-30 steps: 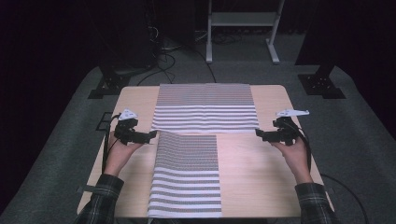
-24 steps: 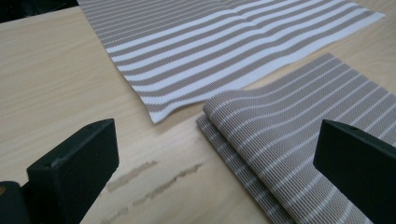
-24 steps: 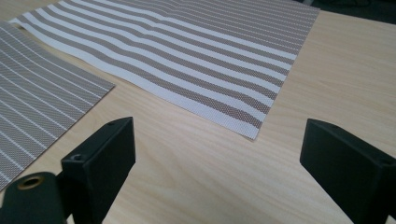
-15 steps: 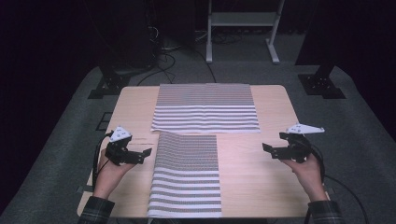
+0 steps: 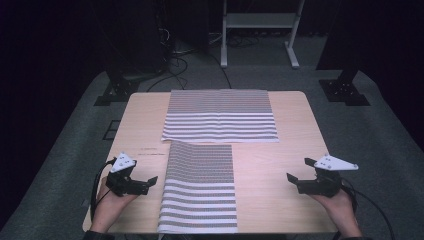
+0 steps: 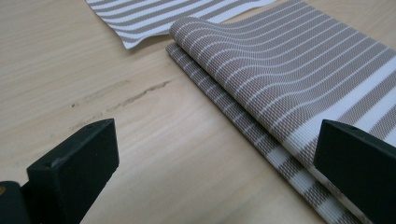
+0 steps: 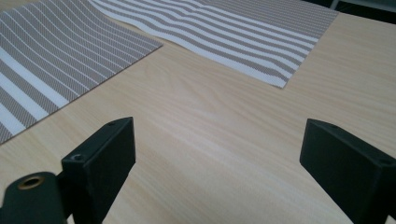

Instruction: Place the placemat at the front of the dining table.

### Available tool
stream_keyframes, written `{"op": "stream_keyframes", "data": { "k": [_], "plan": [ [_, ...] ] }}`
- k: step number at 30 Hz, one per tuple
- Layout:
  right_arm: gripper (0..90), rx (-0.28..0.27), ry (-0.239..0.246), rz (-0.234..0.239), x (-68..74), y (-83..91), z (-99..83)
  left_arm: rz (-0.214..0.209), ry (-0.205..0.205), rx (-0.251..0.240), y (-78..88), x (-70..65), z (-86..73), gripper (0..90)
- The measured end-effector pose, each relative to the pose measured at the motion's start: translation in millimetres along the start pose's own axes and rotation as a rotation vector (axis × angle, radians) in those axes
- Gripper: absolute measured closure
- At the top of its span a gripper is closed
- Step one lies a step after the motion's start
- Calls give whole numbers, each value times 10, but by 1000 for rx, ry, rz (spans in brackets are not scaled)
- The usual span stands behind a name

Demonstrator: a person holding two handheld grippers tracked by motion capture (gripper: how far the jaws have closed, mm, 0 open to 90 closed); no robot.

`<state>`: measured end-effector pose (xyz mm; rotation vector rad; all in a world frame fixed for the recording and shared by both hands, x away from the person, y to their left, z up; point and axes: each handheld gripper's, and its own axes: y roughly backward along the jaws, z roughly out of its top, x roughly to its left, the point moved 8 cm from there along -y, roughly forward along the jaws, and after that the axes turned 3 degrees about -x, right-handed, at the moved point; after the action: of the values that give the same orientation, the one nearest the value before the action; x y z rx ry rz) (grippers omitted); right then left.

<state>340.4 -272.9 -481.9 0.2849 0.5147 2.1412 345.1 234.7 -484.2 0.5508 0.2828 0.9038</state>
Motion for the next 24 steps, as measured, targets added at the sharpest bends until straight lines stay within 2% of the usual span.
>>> {"op": "stream_keyframes", "data": {
  "k": [2,4,12,16,20,21,24],
  "plan": [
    [94,15,-16,1,21,41,-118,3,3,4,27,-3,-62,0],
    [95,23,-21,2,30,54,-160,9,8,20,40,4,-144,0],
    [94,120,-11,-19,40,126,-480,23,0,109,46,36,-484,0],
    [94,145,-18,-20,30,130,-541,20,10,128,34,47,-563,0],
    [95,187,-18,-25,9,109,-628,15,8,149,9,49,-637,0],
    [95,201,-17,-28,-1,100,-652,14,-4,153,-5,41,-656,0],
    [95,217,-20,-28,-5,88,-682,16,-9,144,-15,49,-654,0]
  ]
}}
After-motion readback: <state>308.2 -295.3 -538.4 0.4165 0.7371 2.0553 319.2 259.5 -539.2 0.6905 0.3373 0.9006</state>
